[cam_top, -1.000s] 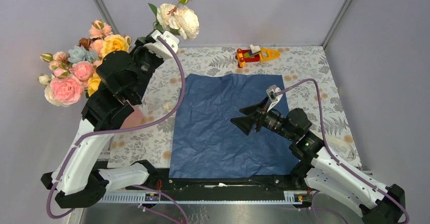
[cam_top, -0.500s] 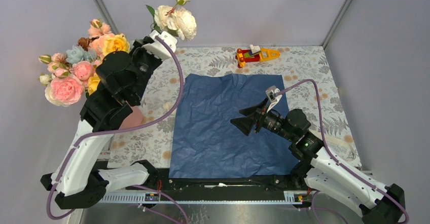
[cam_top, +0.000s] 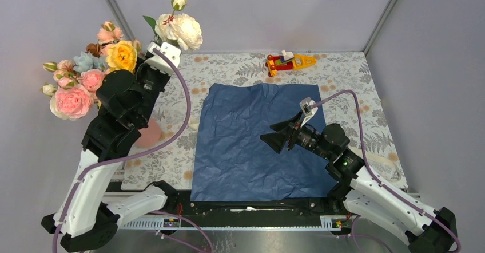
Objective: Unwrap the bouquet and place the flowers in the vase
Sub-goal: Insert the fake flower into the vase.
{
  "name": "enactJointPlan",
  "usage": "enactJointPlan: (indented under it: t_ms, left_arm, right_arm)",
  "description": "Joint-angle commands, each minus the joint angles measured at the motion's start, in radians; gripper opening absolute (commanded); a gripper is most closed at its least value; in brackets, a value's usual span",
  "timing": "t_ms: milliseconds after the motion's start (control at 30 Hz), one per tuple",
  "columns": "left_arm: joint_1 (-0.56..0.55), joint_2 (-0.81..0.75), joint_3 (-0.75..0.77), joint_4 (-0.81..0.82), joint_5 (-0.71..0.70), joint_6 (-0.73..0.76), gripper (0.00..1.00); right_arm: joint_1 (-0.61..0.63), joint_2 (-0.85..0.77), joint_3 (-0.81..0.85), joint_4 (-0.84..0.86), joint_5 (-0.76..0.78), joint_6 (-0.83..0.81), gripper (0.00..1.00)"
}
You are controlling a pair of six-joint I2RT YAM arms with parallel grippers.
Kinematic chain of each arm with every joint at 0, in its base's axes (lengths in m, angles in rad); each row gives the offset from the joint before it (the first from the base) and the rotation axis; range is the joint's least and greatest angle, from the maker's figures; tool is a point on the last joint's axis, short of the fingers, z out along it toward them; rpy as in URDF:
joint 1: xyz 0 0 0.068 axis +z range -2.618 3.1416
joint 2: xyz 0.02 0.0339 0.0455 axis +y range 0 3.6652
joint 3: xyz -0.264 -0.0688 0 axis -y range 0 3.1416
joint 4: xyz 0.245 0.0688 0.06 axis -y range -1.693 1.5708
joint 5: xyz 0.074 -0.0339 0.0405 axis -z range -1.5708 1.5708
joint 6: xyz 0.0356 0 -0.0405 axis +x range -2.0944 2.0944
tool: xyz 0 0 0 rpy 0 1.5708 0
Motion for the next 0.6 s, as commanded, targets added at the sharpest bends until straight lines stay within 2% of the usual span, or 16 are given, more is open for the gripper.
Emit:
enactJointPlan:
  t_ms: [0,300,567]
  left_arm:
    - [0.050,-0.008,-0.041,-0.002,0.001,-0.055,0.00]
    - [0.115,-0.019,-0.107,0.046,0.007,-0.068,0.00]
    - [0.172,-0.043,-0.171,0.159,-0.009,-0.080,0.00]
  right_arm:
    - [0.002,-0.013,-0.006,0.046,0.011,0.004,0.87]
    - [0.003,-0.013,-0.016,0.051,0.009,0.011,0.87]
    - [0.004,-0.015,-0.021,0.051,0.010,0.012,0.87]
